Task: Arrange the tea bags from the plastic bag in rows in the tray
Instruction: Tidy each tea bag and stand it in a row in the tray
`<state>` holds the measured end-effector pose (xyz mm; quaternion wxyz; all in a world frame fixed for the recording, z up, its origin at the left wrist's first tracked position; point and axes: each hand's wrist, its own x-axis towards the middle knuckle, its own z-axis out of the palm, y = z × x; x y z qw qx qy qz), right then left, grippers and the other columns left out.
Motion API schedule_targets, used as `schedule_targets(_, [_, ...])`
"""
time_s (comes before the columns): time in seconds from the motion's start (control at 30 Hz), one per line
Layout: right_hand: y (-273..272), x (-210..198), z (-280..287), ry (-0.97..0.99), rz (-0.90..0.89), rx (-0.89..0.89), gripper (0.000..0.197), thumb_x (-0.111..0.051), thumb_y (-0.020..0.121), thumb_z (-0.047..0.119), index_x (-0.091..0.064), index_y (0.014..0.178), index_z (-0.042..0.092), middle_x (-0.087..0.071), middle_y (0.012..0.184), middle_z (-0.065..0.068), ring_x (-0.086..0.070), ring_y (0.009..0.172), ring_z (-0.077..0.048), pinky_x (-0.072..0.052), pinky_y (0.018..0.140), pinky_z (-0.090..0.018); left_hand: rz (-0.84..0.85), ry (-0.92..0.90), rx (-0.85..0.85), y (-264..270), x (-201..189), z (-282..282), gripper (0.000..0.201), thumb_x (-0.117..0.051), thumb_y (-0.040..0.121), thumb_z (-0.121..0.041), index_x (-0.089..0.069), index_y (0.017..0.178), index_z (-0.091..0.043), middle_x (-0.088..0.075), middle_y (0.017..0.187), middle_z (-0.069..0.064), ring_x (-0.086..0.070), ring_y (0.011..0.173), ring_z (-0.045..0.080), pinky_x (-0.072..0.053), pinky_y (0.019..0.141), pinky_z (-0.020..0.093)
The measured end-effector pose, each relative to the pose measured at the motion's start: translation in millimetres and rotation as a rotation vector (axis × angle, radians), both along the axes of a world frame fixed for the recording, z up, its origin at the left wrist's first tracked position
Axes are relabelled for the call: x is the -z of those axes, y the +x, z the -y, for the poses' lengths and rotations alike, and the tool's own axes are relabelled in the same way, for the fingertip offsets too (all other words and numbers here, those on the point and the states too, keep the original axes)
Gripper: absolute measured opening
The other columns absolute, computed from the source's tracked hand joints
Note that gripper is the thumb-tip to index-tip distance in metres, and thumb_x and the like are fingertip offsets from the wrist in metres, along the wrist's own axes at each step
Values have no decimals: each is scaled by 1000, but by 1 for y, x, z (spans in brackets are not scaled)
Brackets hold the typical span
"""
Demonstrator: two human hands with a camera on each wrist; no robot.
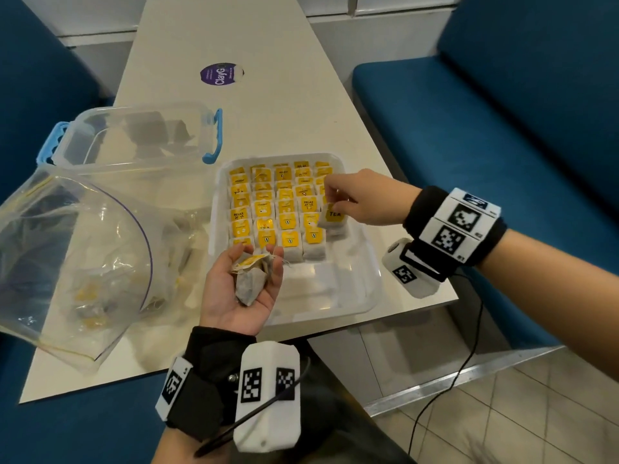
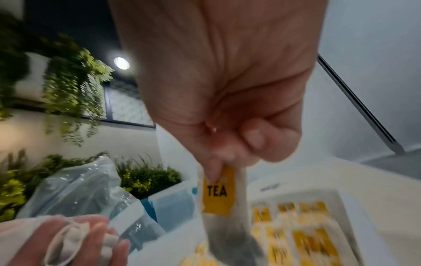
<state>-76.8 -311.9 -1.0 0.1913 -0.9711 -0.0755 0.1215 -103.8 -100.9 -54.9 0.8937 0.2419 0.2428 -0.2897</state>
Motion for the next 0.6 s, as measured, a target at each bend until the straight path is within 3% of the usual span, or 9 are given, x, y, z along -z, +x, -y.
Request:
schedule_targets(0.07, [6,8,0,-30,-37,-8,10,-49,93,13,-54,101,10,-52,91,1,-44,81,-14,-29,58,-18,-2,8,-6,-1,-1,-1,23,-46,94,-25,-50,75,-12,-61,92,14,-68,61,22,-56,50,26])
schedule_targets(0.17, [15,19,0,-60,-100,-26,18,-51,93,15,-60,107,7,-60,103,-4,-45,84,-11,-32,72,-18,-7,16,-18,-1,-2,-3,26,-45,94,-26,-51,75,-11,-62,84,13,-67,63,21,-56,50,25])
schedule_targets(0.3, [21,25,0,-70,-115,-37,20,-54,92,15,-63,107,6,-62,107,-5,-47,86,-10,-37,73,-18,-7,25,-25,-1,-1,-6,27,-45,95,-27,-52,73,-12,-65,78,13,-68,64,21,-55,50,25])
schedule_targets(0.47, [26,30,-2,-186,-198,-35,20,-48,92,9,-58,110,7,-48,96,2,-44,87,-14,-36,76,-24,-13,27,-18,-2,0,-7,27,-45,95,-28,-52,73,-13,-65,76,12,-67,65,19,-56,51,24])
schedule_targets(0.6, [30,31,-2,-208,-258,-53,18,-50,91,10,-57,107,11,-48,95,3,-45,87,-15,-38,76,-24,-15,39,-12,-2,1,-7,28,-44,95,-28,-52,72,-14,-65,77,12,-66,65,18,-55,50,24])
